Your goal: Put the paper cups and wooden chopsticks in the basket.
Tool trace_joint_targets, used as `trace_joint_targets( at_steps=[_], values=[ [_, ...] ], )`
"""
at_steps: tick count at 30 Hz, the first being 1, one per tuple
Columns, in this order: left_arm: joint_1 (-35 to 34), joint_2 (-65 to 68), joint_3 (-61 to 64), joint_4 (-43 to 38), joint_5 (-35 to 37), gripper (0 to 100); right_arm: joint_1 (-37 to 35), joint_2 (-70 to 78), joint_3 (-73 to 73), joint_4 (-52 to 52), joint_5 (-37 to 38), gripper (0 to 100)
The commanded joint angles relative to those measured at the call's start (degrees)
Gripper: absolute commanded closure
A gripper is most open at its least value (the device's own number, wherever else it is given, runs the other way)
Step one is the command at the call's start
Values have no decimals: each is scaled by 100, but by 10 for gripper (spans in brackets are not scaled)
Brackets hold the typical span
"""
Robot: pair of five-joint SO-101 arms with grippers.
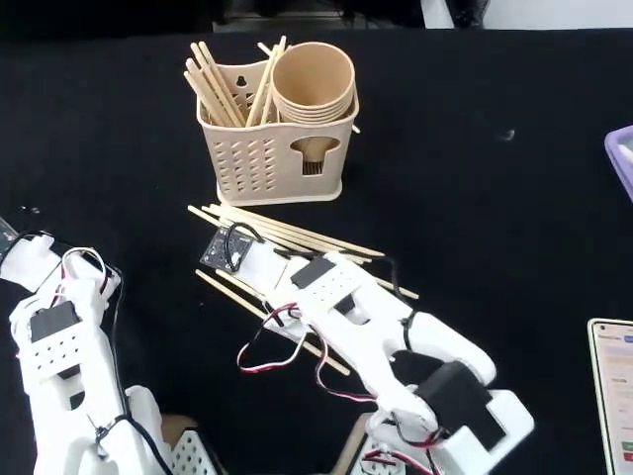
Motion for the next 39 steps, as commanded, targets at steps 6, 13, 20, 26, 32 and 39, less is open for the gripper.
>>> trace_joint_targets(
  at_steps=[6, 13, 20, 26, 32, 39],
  values=[
    [-4, -149, -92, -114, 9, 891, -211, 505, -919, 281, 26, 962],
    [-4, -149, -101, -114, 9, 891, 316, -637, -1174, 1020, 53, 988],
    [-4, -149, -101, -114, 9, 891, 905, -2325, -1622, 1767, 290, 988],
    [-4, -149, -110, -114, 9, 891, 703, -3512, -1982, 1327, -97, 988],
    [-4, -149, -92, -114, 9, 891, 607, -3873, -2466, -519, -923, 988],
    [-4, -149, -92, -114, 9, 891, 598, -3679, -2492, -3174, -2453, 988]
  ],
)
